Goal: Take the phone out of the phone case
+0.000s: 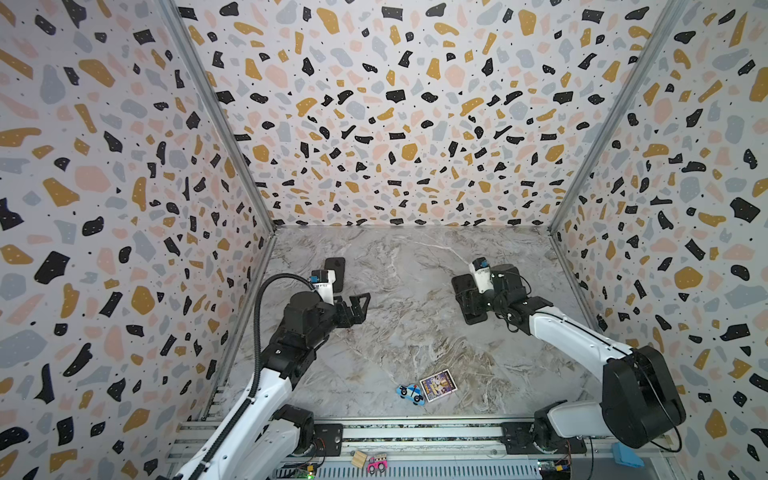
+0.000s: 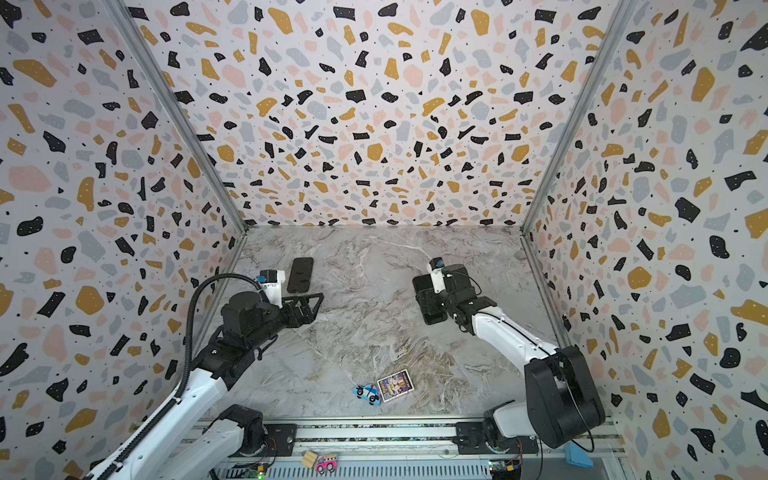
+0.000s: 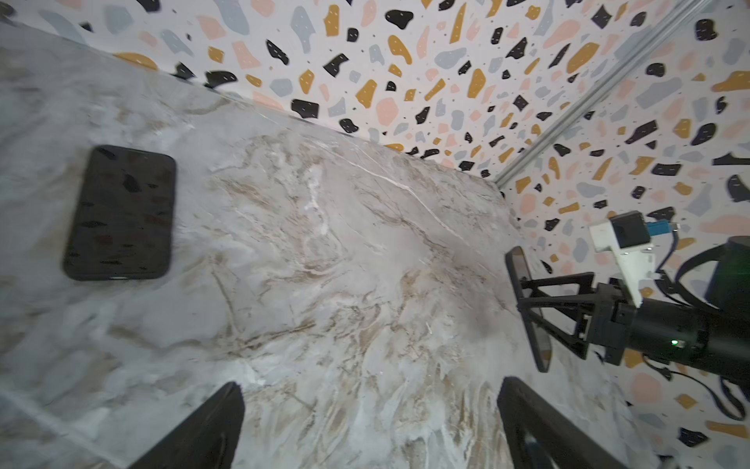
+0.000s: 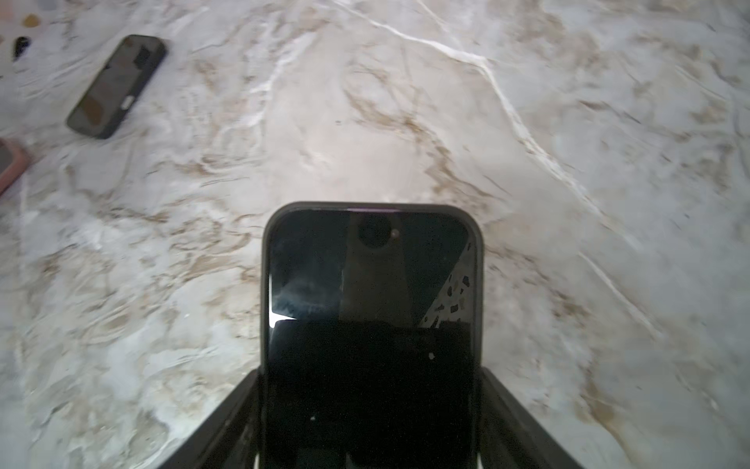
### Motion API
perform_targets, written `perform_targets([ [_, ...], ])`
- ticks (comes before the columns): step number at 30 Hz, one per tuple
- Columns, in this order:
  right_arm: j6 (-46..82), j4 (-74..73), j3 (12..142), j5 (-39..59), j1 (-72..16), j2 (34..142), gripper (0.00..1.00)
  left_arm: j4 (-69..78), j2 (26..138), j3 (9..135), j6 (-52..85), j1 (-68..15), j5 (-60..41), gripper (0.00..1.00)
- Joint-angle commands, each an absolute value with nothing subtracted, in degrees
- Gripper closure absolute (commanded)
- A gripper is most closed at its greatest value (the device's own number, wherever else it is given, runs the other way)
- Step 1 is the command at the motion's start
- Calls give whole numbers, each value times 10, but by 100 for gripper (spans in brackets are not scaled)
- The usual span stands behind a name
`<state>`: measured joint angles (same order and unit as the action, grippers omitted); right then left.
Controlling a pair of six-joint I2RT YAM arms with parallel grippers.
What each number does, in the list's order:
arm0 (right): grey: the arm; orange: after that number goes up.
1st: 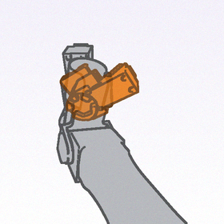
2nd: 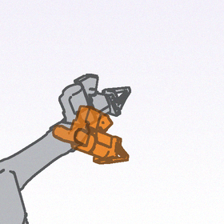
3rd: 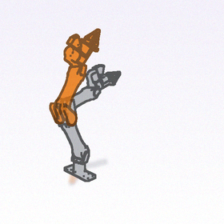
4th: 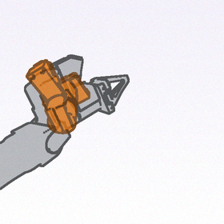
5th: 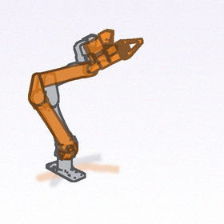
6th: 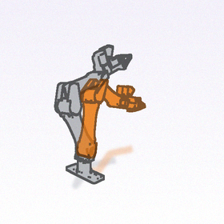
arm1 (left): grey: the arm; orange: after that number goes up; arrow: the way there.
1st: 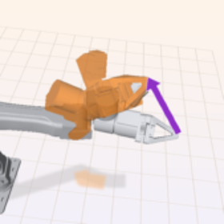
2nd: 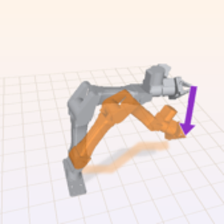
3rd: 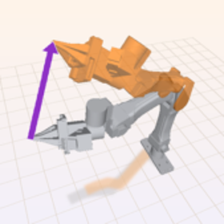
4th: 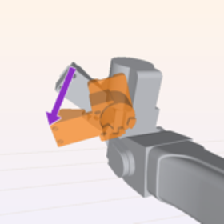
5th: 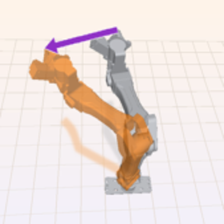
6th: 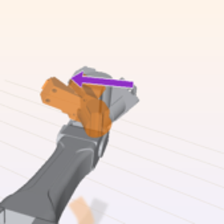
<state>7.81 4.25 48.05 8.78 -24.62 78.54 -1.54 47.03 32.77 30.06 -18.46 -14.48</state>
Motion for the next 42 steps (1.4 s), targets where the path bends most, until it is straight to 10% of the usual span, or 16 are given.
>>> perform_targets([
  [1, 47, 23, 513, 110, -284, 756, 61, 95, 488, 325, 372, -233, -160, 0],
  [32, 36, -1, 517, 199, -401, 711, 70, 487, 674, 252, 636, -379, -191, 5],
  [42, 23, 10, 524, 200, -419, 715, 71, 494, 716, 257, 641, -391, -189, 25],
])
